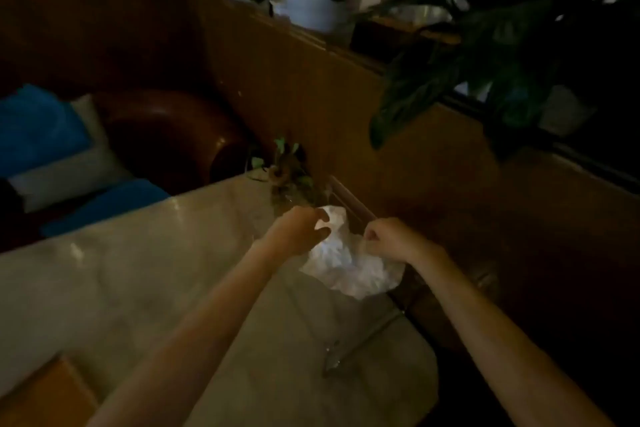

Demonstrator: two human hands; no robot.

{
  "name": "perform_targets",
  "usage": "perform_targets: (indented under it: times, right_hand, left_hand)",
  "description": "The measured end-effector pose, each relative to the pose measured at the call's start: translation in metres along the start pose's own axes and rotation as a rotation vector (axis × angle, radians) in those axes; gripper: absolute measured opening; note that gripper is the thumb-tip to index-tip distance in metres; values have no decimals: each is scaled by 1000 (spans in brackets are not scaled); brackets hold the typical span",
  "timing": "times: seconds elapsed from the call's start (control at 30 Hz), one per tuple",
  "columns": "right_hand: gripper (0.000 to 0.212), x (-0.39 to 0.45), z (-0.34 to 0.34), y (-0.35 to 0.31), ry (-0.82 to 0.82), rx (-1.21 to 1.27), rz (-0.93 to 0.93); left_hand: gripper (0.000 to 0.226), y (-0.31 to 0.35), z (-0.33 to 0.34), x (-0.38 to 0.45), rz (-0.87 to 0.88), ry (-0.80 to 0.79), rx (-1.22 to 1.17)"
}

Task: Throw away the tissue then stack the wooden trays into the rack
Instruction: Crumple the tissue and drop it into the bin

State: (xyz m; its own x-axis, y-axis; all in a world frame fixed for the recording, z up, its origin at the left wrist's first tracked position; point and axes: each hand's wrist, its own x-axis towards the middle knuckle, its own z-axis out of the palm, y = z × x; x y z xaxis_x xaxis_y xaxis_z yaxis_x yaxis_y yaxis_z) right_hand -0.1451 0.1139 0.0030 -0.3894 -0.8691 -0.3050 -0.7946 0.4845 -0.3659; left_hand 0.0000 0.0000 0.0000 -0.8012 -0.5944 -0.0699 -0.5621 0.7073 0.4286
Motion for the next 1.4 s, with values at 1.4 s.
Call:
perform_targets:
  times: [1.4]
  right_hand:
    - [17,-103,178,-467,226,330,-905]
  left_hand:
    - [18,-273,-147,-438,-635,769,-47]
